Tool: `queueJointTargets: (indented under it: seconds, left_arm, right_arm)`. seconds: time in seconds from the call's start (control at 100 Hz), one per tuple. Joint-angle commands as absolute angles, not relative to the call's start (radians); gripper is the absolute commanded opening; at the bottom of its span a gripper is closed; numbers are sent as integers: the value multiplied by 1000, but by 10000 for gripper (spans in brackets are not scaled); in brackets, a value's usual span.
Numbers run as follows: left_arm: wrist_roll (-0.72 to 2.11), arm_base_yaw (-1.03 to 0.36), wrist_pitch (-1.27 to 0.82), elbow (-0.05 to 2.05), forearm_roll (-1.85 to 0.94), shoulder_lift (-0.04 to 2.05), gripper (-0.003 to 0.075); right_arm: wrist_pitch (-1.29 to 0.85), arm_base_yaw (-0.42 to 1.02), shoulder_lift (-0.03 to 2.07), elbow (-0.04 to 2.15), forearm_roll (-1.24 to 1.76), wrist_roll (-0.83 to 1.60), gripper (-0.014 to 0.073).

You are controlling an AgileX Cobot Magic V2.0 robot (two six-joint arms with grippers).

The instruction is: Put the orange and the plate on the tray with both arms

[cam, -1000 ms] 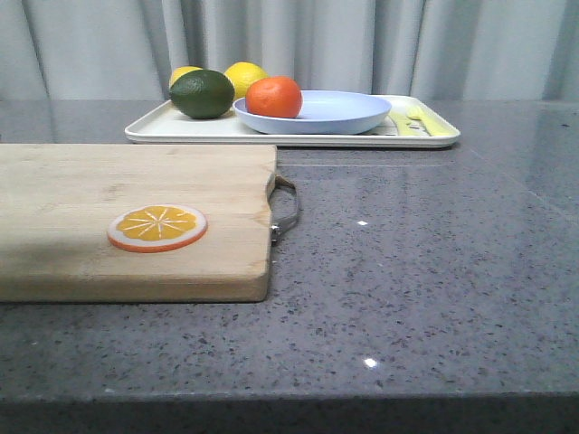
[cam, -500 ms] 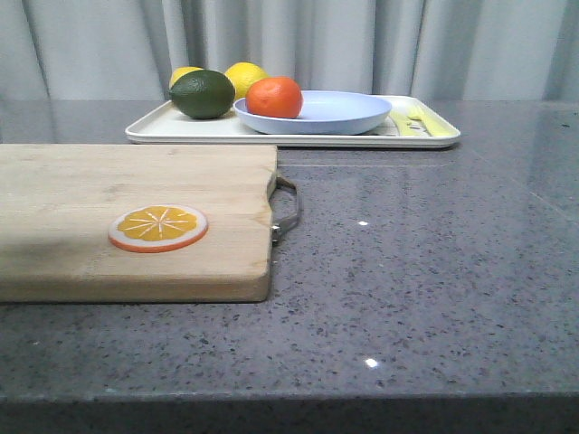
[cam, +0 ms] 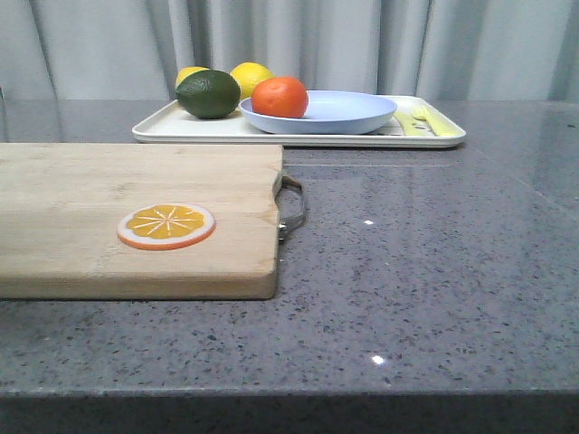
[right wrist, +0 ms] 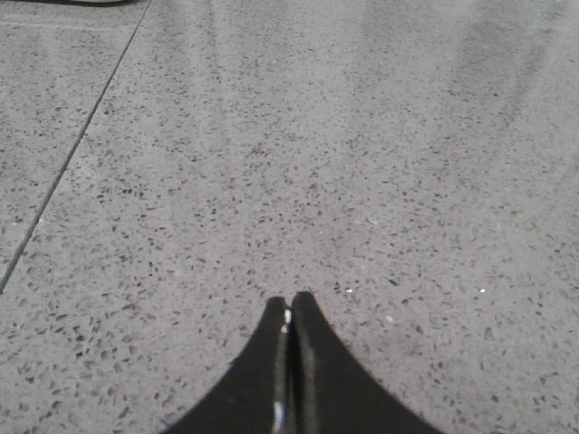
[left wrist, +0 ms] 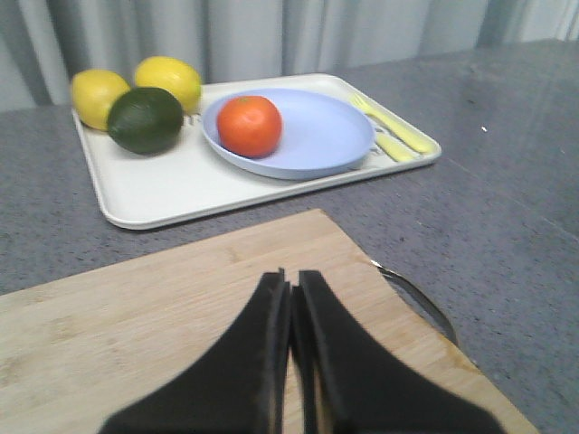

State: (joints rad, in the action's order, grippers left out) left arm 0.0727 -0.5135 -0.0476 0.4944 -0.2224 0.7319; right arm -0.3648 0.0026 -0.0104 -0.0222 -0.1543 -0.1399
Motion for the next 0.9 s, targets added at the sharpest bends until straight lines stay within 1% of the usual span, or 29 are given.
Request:
queueJointTargets:
  seconds: [0.0,0.43,0.66,0.89]
  left_arm:
    - [70,-476,107,474,-218,694,-20]
    - [70,-182,105,267,-171,477,-20]
    - [70,-70,96,132,-144,287,-20]
    - [70,33,-91,70,-128,82,-20]
  right_arm:
    - [-331,-2,-23,-7,-165,-134,-67]
    - [-331,-2,-23,-7,-165,-134,-67]
    - [-331,-2,-23,-7,-165,-134,-67]
    - [-331,-2,-23,-7,-165,-134,-67]
